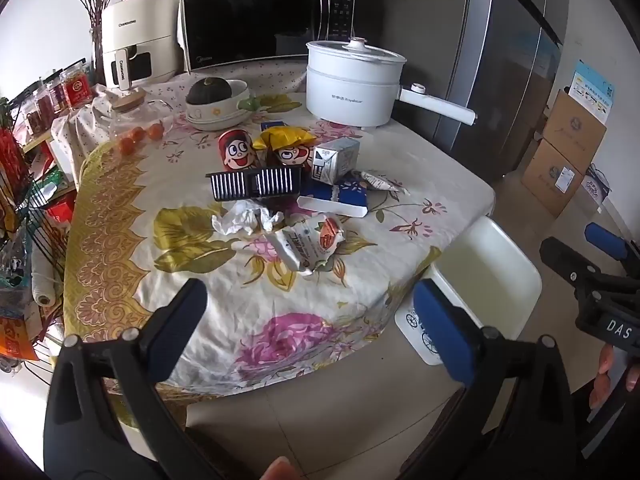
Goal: Collect trash
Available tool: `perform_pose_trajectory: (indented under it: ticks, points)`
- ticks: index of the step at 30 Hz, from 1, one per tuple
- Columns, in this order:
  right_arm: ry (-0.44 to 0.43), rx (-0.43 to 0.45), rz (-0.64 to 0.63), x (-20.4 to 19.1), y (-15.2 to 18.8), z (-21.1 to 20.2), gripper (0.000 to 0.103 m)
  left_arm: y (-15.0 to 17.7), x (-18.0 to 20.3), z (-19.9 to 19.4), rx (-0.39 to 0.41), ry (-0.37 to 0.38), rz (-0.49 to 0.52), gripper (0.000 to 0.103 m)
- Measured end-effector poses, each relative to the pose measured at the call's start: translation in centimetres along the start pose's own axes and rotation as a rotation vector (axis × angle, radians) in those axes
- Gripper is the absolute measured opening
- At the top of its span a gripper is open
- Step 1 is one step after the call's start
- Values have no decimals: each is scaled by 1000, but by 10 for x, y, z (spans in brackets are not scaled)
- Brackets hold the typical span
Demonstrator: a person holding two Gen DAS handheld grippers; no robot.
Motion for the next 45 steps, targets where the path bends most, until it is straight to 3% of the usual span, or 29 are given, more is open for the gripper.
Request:
perform_pose_trajectory:
  ticks: [45]
  points:
    - [40,-2,-18,4,3,1,103,4,-3,6,-20,8,-16,103]
Point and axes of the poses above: each gripper's, at about its wrist camera, not at the fingertips, and z roughly the way its jaws point, x to its right, y to its underside, the point moved 4 cm from there along z, roughly the way its jaws point, and after that the axes turned 5 degrees about y, right-handed, at the moved point
